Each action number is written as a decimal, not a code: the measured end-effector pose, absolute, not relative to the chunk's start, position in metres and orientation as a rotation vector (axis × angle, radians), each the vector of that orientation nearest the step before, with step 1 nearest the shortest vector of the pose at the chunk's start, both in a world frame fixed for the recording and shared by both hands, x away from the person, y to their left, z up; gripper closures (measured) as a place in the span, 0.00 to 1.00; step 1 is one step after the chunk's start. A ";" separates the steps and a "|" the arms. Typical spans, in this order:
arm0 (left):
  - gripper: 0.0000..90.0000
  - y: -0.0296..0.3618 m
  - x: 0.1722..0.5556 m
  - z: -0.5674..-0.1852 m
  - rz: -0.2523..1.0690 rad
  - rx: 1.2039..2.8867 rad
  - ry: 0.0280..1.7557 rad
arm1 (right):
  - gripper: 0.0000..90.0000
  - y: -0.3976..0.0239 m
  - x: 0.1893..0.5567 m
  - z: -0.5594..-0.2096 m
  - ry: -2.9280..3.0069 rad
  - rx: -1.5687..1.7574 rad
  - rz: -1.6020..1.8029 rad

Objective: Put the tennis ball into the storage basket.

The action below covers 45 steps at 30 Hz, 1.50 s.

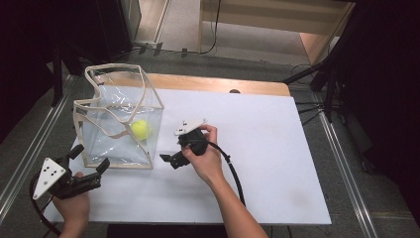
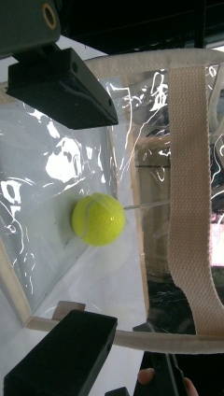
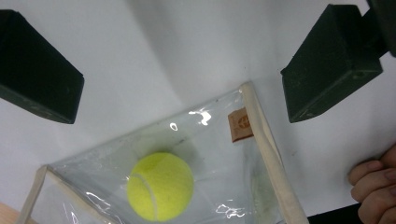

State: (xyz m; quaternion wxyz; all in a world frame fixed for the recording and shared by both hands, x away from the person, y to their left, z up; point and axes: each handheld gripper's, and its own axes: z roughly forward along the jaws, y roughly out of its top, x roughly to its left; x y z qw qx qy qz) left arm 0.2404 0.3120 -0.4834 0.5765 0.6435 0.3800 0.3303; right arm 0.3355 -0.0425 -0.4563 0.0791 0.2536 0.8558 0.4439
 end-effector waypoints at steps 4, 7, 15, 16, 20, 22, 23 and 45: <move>0.06 0.313 0.240 -0.483 0.770 1.504 0.888 | 0.00 -0.054 0.333 -0.462 2.541 0.779 1.339; 0.06 0.313 0.240 -0.483 0.769 1.503 0.888 | 0.00 -0.064 0.331 -0.466 2.518 0.801 1.350; 0.06 0.313 0.240 -0.483 0.766 1.503 0.886 | 0.00 -0.092 0.325 -0.473 2.461 0.851 1.352; 0.06 0.313 0.240 -0.483 0.768 1.505 0.886 | 0.00 -0.096 0.324 -0.474 2.452 0.858 1.351; 0.06 0.312 0.240 -0.483 0.774 1.514 0.884 | 0.00 -0.110 0.320 -0.477 2.418 0.898 1.373; 0.06 0.312 0.240 -0.483 0.777 1.517 0.883 | 0.00 -0.116 0.319 -0.479 2.405 0.909 1.374; 0.06 0.312 0.240 -0.483 0.776 1.516 0.883 | 0.00 -0.119 0.318 -0.479 2.398 0.916 1.377; 0.06 0.310 0.240 -0.484 0.789 1.520 0.886 | 0.00 -0.195 0.290 -0.487 2.272 1.062 1.344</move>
